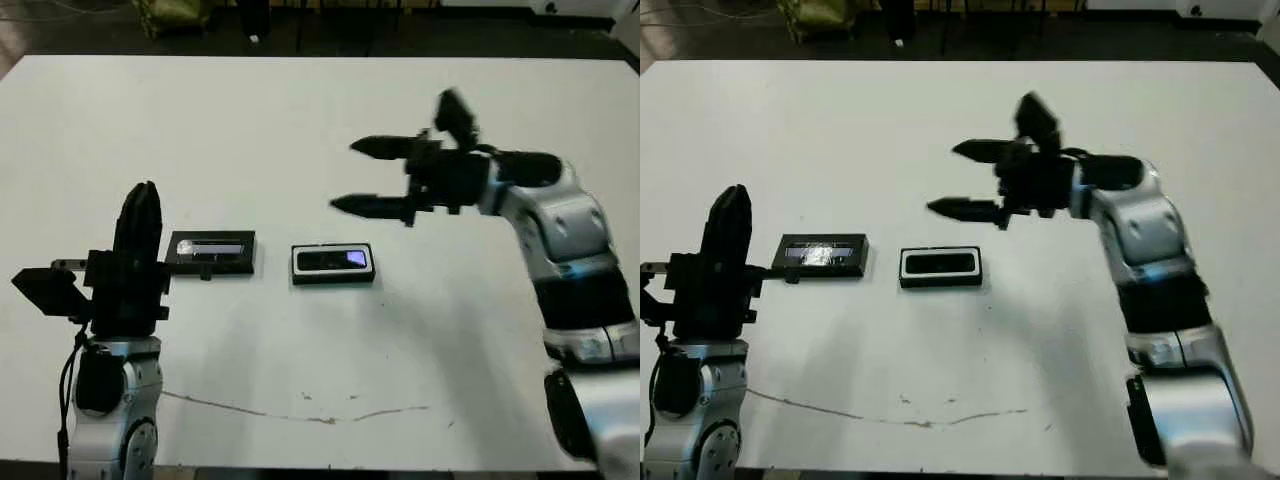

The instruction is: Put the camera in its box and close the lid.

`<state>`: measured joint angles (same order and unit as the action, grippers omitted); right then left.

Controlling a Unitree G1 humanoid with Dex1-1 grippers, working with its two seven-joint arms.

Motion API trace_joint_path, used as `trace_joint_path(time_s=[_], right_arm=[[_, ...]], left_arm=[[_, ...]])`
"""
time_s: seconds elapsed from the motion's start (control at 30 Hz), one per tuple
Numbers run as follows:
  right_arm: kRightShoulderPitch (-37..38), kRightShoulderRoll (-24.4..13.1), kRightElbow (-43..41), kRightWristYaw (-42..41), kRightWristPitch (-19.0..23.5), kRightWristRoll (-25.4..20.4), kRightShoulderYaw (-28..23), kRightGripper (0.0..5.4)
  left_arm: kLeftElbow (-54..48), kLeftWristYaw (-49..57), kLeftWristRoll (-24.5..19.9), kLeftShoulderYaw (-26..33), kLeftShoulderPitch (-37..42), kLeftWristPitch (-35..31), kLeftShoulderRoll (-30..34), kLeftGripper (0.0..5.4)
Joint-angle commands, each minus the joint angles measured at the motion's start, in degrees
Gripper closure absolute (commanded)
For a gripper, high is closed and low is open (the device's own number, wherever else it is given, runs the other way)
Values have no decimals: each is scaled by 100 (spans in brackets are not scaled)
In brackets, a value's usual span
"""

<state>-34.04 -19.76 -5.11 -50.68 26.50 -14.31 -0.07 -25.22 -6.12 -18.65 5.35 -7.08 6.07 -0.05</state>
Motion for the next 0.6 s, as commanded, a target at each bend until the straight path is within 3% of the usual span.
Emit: trace_joint_path(time_s=[0.03,0.13,0.33,0.43,0.53,0.6], right_arm=[[899,-192,-974,823,-484,457,-247,264],[1687,-288,-1686,1299,-795,594,-581,332],[3053,-325,-2403,1510,-1326,221,-1181,469],[3655,-297,-2695,1654,-1543,247,-1276,537],[4095,-264,-3018,1844,-1519,242,-1283,537],[4250,-208,-3058,1890,-1640,149,-1256,537]], left_arm=[[67,-13,-58,86,-100,-94,49,540],[52,-31,-33,152,-88,-128,123,540],[-39,-128,-18,496,211,-439,608,540],[191,-380,193,818,797,-849,1468,540],[742,-1097,145,929,1665,-1652,2640,540],[1412,-1936,96,770,2257,-1746,3283,540]])
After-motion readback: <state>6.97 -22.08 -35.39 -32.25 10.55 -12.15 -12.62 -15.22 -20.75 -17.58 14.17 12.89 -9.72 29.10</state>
